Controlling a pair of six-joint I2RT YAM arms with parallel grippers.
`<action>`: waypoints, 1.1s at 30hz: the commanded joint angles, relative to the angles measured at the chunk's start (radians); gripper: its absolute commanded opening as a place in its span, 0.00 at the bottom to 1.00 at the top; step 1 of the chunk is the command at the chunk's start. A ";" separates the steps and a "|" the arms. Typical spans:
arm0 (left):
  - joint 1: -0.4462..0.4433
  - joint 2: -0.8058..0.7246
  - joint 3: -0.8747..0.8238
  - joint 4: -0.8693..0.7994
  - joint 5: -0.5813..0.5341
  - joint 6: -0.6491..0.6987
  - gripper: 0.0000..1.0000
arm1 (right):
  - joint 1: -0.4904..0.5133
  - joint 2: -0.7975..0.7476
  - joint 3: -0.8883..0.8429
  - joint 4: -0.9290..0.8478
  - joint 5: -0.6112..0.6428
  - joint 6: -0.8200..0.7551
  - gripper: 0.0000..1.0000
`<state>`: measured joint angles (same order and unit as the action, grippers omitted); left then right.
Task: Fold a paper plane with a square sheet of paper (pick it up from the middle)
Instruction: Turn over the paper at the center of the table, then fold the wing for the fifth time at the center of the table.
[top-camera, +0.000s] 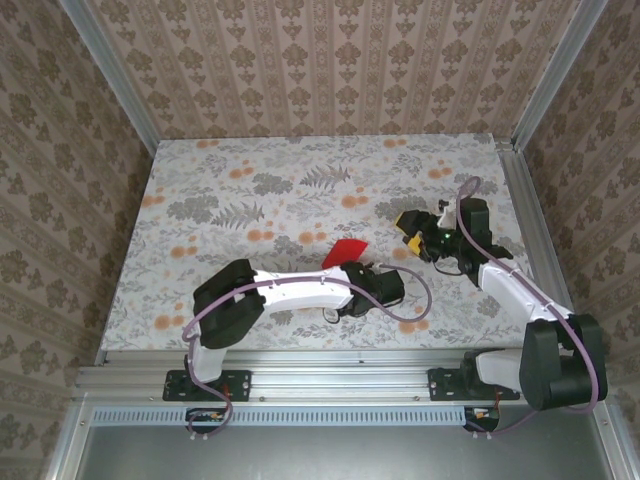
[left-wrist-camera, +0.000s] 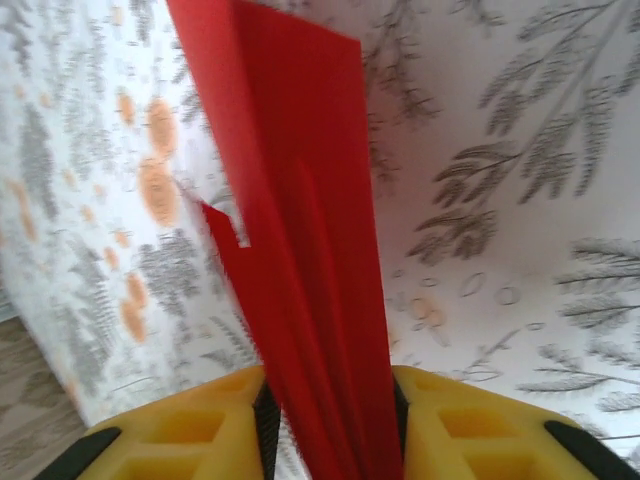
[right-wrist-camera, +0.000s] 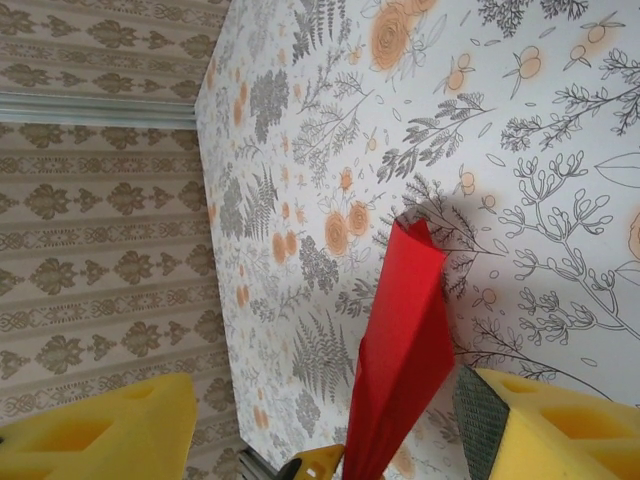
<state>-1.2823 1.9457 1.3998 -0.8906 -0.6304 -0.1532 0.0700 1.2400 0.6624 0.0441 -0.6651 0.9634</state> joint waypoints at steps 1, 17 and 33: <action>-0.002 -0.058 -0.024 0.068 0.140 0.023 0.41 | -0.001 0.012 -0.019 -0.022 -0.031 -0.026 0.71; 0.198 -0.399 -0.194 0.202 0.695 -0.109 0.63 | 0.164 0.008 -0.070 -0.041 0.050 -0.051 0.51; 0.675 -0.581 -0.444 0.320 0.935 -0.233 0.62 | 0.508 0.289 0.090 0.024 0.204 -0.045 0.21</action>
<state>-0.6350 1.3872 0.9764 -0.6048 0.2405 -0.3531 0.5598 1.4906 0.7139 0.0757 -0.5144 0.9421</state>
